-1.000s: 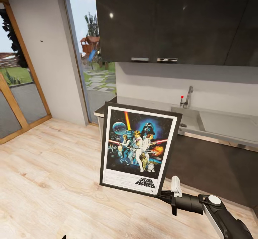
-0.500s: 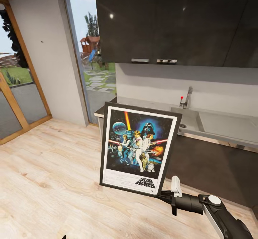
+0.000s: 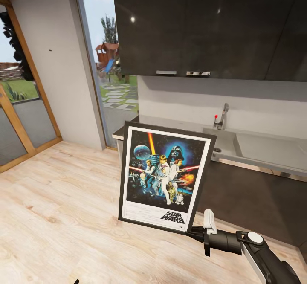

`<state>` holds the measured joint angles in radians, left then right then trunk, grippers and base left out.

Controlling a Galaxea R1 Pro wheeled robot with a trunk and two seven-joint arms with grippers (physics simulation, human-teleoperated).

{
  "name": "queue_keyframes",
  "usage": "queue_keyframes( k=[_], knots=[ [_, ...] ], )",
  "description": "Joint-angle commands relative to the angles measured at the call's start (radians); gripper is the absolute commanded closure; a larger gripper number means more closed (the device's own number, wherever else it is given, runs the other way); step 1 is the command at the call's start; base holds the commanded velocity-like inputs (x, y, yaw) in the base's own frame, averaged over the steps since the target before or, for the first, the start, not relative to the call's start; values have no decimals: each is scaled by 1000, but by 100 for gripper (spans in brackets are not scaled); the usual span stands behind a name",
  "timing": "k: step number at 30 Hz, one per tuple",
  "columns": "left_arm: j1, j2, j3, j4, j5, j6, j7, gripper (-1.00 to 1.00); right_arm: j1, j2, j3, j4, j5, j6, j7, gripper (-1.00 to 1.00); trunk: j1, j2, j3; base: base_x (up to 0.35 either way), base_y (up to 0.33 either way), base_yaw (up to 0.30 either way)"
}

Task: Pick up the poster from the kitchen countertop and hang it on one of the wall nails in the kitchen.

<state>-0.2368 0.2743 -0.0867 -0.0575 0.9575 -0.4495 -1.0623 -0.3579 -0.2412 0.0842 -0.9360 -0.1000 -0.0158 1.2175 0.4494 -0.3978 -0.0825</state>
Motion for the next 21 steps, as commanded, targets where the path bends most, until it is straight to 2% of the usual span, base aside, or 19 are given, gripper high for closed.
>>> queue_keyframes(
  k=[1, 21],
  knots=[
    [-1, 0, -8, 1, 8, -5, -2, -100, -1, -1, 3, 1, -7, 2, 4, 100, 1, -2, -2, 0, 0, 0],
    [-1, 0, -8, 1, 9, -5, -2, -100, -1, -1, 3, 1, -7, 3, 2, 100, 1, -2, -2, 0, 0, 0]
  ],
)
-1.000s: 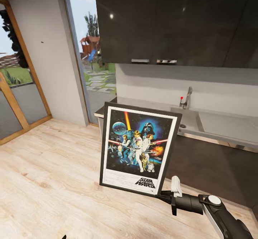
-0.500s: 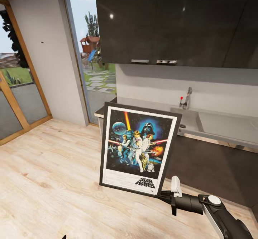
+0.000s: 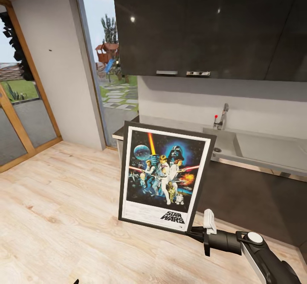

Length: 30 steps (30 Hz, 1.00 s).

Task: Pick up the poster from the kitchen countertop and hang it on one of the wall nails in the kitchen.

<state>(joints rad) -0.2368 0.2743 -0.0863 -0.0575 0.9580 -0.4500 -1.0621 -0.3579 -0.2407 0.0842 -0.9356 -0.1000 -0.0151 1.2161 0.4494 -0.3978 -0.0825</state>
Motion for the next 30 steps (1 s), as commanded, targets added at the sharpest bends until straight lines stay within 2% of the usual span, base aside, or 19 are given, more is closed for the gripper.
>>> queue_keyframes(
  k=[1, 6, 11, 20, 30],
  knots=[
    [-1, 0, -8, 1, 8, -4, -2, -100, -1, -1, 3, 1, -7, 2, 4, 100, 1, -2, -2, 0, 0, 0],
    [-1, 0, -8, 1, 8, -5, -2, -100, -1, -1, 2, 1, -7, 1, 3, 100, 1, -2, -2, 0, 20, 0],
    [-1, 0, -9, 1, 8, -4, -2, -100, -1, 0, 4, 1, -7, 0, 2, 100, 1, -2, -2, 0, 193, 102],
    [-1, 0, -7, 1, 8, -5, -2, -100, -1, 0, 5, 1, -7, 0, 0, 100, 1, -2, -2, 0, 89, 258],
    [-1, 0, -8, 1, 8, -4, -2, -100, -1, 0, 5, 1, -7, 0, 0, 100, 1, -2, -2, 8, 257, 281]
  ],
)
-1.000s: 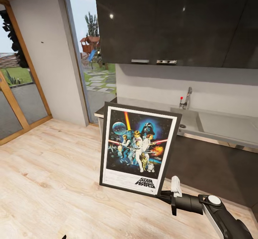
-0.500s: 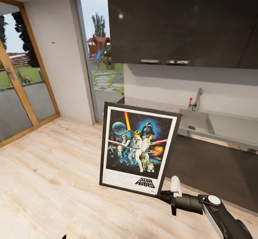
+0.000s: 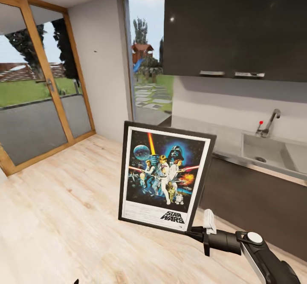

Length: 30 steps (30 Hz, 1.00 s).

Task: Pick up the poster from the kitchen countertop and hang it on one of the wall nails in the kitchen.

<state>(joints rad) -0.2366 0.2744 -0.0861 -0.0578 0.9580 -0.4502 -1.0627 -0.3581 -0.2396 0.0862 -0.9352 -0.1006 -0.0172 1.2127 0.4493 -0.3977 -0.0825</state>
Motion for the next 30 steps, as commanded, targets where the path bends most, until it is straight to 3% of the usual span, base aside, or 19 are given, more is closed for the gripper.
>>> queue_keyframes(
  k=[1, 24, 25, 30],
  knots=[
    [-1, 0, -9, 1, 8, -4, -2, -100, -1, -1, 3, 1, -7, 2, 4, 100, 1, -2, -2, 80, 285, 276],
    [-1, 4, -9, 0, 7, -1, 10, -100, -1, -1, 2, 1, -5, 3, 1, 100, 1, -2, -2, 225, 226, 25],
    [-1, 6, -9, -2, 7, 5, 12, -100, -2, 2, 2, 0, -5, 4, -7, 100, 1, -2, -2, 298, 145, 0],
    [-1, 10, -8, -93, 7, 161, 50, -100, -8, 34, 2, -36, -4, 43, -93, 100, 1, -2, -2, 310, 100, 0]
  ],
)
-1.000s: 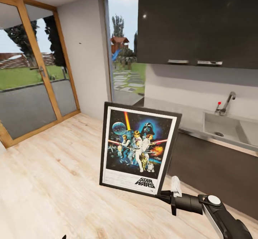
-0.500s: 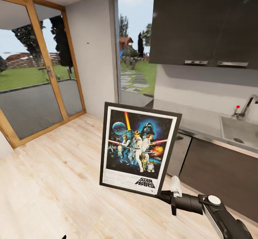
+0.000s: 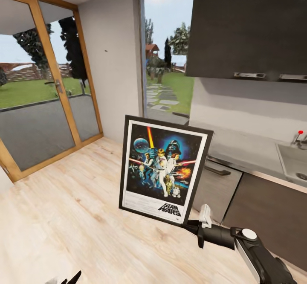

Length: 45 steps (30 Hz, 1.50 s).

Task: Pick up the poster from the kitchen countertop and hang it on one of the wall nails in the kitchen.

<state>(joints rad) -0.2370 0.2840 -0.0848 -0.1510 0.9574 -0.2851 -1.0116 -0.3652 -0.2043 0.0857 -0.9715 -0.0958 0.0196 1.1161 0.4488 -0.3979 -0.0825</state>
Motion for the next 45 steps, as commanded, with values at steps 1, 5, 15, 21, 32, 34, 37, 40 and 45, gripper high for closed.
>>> queue_keyframes(
  k=[1, 5, 15, 21, 32, 34, 37, 40, 45],
  knots=[
    [-1, 1, -9, -22, 8, 20, 18, -100, -2, 3, 3, -9, -9, 24, -12, 100, 1, -2, -2, 318, 52, 0],
    [-1, 4, -8, -93, 5, 88, 94, -100, -20, 28, 3, -52, -7, 103, -68, 100, 1, -2, -2, 323, 22, 0],
    [-1, 6, -7, -116, 4, 106, 120, -100, -35, 67, 2, -82, 1, 132, -87, 100, 1, -2, 1, 131, 45, -110],
    [-1, 6, -8, -116, 3, 106, 120, -100, -34, 68, 3, -100, 1, 130, -87, 100, 1, -2, 1, 247, 177, -13],
    [-1, 6, -9, -116, 3, 108, 120, -100, -34, 69, 5, -113, 1, 128, -87, 100, 1, -2, 1, 261, 228, -1],
    [-1, 6, -9, -116, 3, 108, 120, -100, -34, 69, 5, -113, 1, 128, -87, 100, 1, -2, 1, 263, 249, 0],
    [-1, 6, -9, -116, 3, 109, 120, -100, -34, 69, 5, -113, 1, 128, -87, 100, 1, -2, 1, 262, 253, 0],
    [-1, 6, -9, -116, 3, 109, 120, -100, -33, 69, 5, -113, 1, 128, -88, 100, 1, -2, 1, 254, 265, 0],
    [-1, 6, -9, -116, 3, 109, 120, -100, -32, 69, 5, -113, 1, 127, -88, 100, 1, -2, 1, 246, 273, 0]
  ],
)
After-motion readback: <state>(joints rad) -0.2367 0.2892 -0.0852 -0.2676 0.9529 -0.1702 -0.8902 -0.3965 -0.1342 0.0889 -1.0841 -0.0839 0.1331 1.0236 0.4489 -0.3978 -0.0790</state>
